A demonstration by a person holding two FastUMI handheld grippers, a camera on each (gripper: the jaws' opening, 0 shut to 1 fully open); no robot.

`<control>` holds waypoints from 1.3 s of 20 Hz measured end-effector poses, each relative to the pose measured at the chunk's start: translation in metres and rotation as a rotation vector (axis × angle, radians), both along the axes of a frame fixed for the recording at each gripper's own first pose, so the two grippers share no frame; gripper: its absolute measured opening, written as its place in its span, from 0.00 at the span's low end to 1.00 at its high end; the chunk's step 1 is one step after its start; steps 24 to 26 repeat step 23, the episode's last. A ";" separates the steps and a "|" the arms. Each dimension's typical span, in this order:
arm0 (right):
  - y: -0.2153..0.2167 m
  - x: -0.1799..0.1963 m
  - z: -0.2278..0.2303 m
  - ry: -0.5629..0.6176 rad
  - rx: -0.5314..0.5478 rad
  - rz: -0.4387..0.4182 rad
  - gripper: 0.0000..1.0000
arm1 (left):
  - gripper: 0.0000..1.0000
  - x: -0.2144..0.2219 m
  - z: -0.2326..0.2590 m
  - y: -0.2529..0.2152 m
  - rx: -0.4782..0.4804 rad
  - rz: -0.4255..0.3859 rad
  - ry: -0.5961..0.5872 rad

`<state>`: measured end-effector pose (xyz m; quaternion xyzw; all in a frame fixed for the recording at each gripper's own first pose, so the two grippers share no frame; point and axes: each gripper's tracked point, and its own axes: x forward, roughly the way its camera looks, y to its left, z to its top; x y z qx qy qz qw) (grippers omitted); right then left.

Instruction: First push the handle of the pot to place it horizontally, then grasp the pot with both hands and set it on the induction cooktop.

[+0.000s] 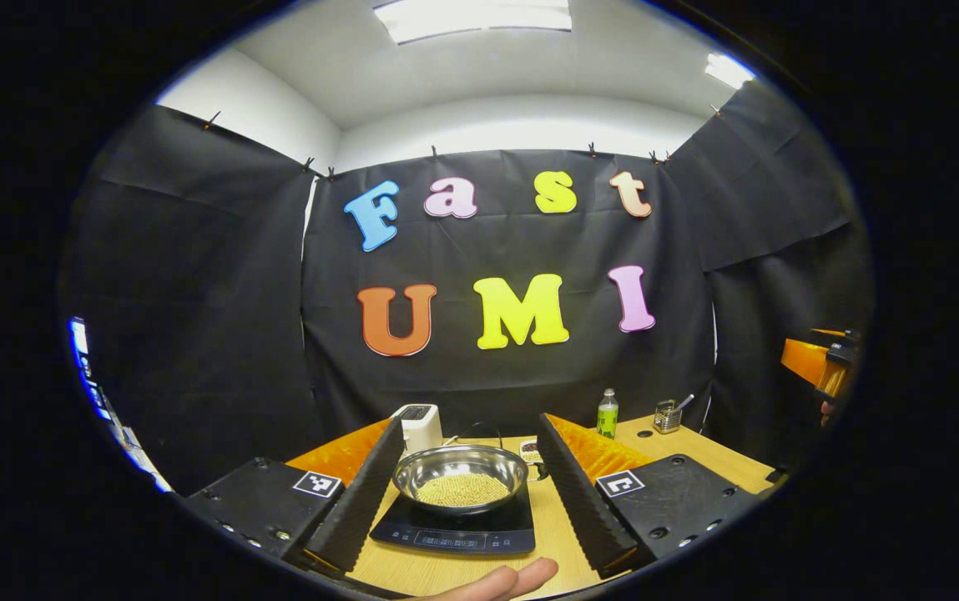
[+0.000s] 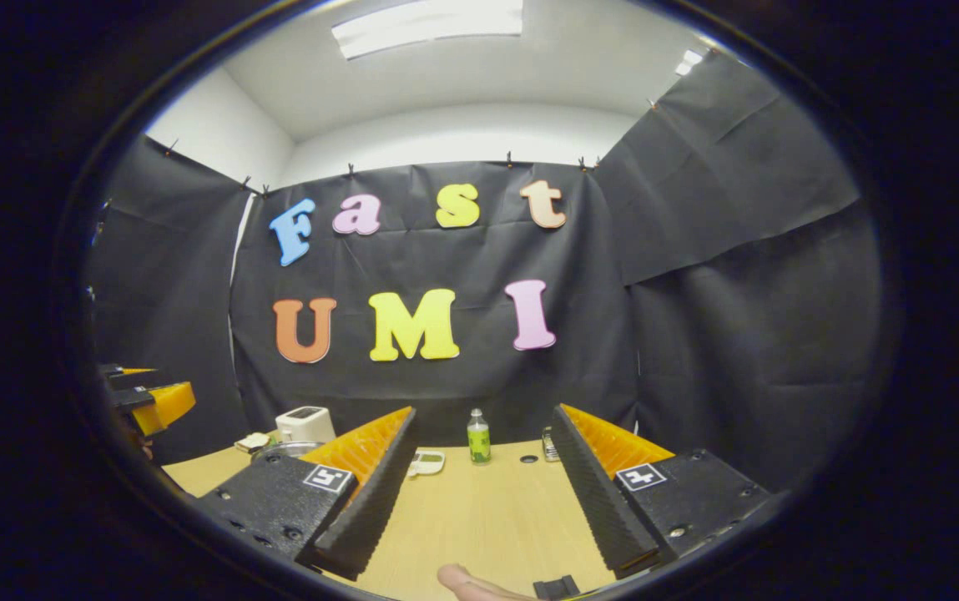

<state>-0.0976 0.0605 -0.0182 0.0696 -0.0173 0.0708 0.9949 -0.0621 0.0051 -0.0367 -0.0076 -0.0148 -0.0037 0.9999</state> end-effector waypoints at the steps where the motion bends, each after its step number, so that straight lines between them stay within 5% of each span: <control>1: 0.003 0.000 0.002 -0.007 -0.005 0.005 1.00 | 0.95 0.001 -0.002 -0.001 -0.002 -0.006 0.004; 26: 0.007 -0.004 0.004 -0.015 0.012 0.023 0.96 | 0.95 0.002 -0.015 0.006 -0.053 -0.007 0.034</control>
